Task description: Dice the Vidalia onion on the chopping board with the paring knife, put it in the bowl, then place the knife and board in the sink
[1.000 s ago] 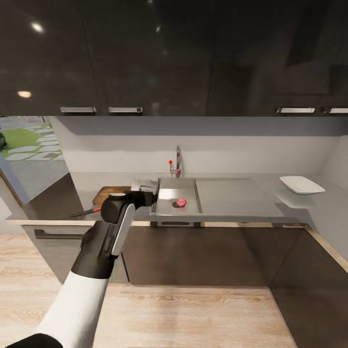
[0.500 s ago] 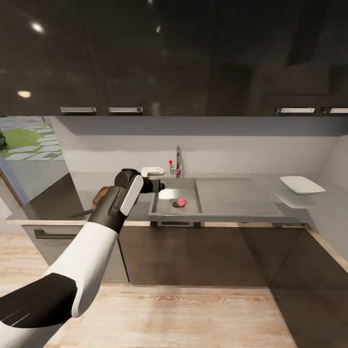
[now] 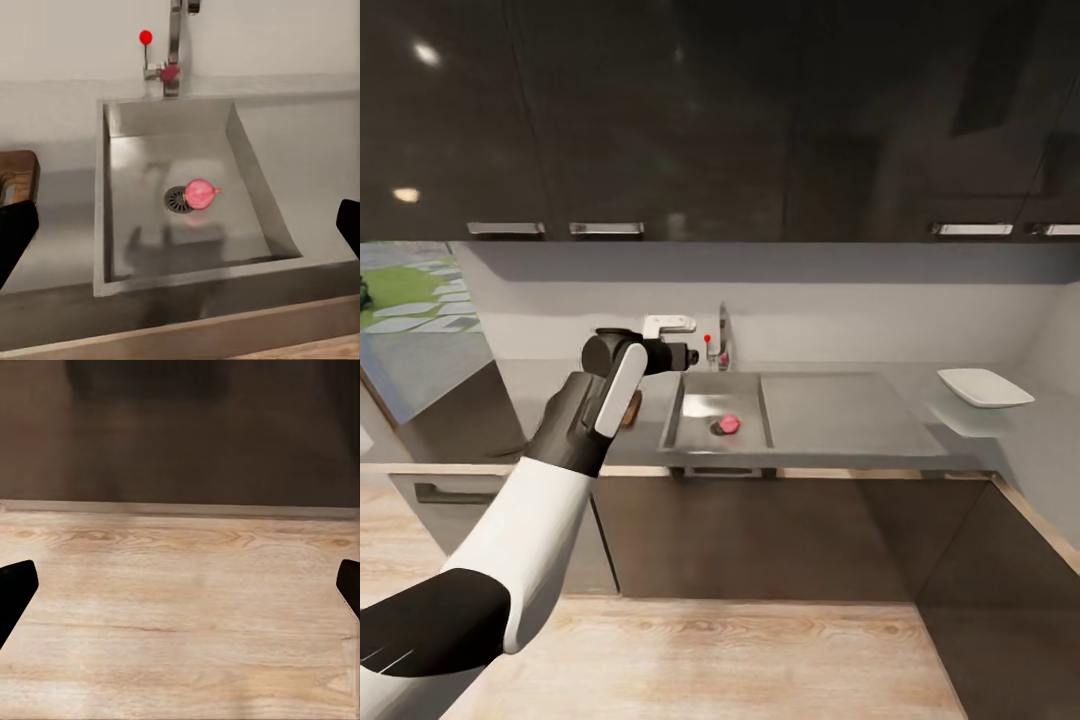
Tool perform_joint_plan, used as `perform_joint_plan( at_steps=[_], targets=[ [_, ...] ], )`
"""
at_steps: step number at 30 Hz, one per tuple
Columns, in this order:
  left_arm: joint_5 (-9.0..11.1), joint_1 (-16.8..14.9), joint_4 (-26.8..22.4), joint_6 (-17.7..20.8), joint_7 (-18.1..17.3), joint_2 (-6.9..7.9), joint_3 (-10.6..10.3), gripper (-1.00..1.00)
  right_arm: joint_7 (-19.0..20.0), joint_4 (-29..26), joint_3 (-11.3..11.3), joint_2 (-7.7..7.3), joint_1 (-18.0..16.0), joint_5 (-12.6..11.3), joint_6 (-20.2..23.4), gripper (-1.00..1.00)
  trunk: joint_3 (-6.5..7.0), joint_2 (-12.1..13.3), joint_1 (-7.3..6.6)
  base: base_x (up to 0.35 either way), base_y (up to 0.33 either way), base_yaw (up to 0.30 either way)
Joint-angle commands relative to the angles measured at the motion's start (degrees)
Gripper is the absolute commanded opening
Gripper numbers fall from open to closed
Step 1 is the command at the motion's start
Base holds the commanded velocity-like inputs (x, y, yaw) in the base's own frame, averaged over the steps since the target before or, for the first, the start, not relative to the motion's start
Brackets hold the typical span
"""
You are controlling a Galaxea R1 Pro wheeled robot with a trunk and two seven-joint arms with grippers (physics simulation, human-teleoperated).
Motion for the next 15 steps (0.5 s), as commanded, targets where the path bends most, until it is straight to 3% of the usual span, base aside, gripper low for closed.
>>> perform_joint_plan(
  at_steps=[1, 6, 15],
  targets=[
    [0.57, -0.08, 0.42, 0.15, 0.59, -0.02, -0.24, 1.0, -0.23, 0.04, 0.44, 0.0, -0.05, -0.16, -0.14, 1.0, -0.13, -0.13, 0.06, 0.244, -0.195, 0.0],
    [0.58, -0.06, 2.71, 0.11, 0.65, -0.15, -1.75, 1.0, -0.23, 0.04, 0.44, 0.02, -0.05, -0.18, -0.14, 1.0, -0.13, -0.13, 0.06, 0.255, -0.211, 0.0],
    [0.58, 0.04, 6.21, -0.02, 0.72, -0.26, -2.53, 1.0, -0.3, 0.08, 0.44, 0.07, -0.05, -0.23, -0.14, 1.0, -0.13, -0.13, 0.06, 0.251, -0.233, 0.0]
  ],
)
